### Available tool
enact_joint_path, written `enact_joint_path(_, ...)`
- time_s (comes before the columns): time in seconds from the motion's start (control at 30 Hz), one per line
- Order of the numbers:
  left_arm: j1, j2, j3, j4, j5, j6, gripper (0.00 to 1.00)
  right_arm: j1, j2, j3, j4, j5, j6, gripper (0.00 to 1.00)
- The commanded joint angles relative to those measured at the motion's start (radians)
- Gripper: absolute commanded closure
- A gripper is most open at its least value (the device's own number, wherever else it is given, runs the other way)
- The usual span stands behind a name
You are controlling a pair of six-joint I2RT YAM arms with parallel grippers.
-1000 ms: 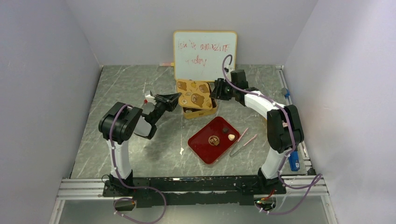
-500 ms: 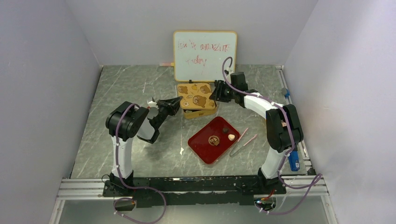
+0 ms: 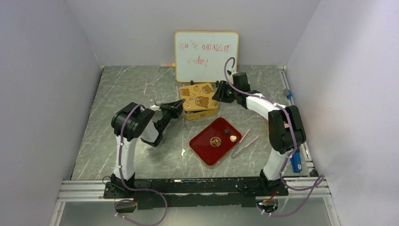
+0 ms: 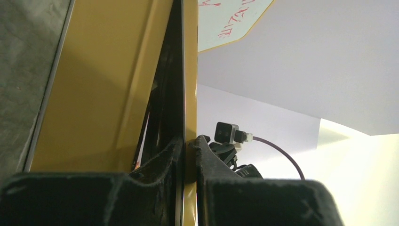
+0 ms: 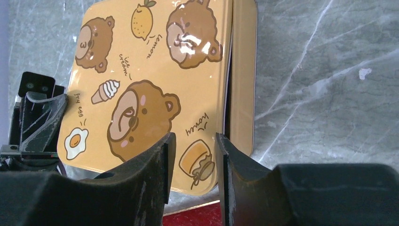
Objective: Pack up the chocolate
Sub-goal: Close the box lid on the packing box.
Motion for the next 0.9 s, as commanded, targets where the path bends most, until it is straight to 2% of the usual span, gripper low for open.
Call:
enact_joint_path(0.0, -0.013, 0.026, 0.021, 0.298, -0.012, 0.039, 0.95, -0.009, -0.054, 0.004, 0.012, 0.031, -0.029, 0.60)
enact_joint_path(0.87, -0.026, 0.082, 0.006, 0.298, 0.032, 0.101, 0.95, 0.004, 0.034, -0.006, -0.001, 0.066, -0.044, 0.59)
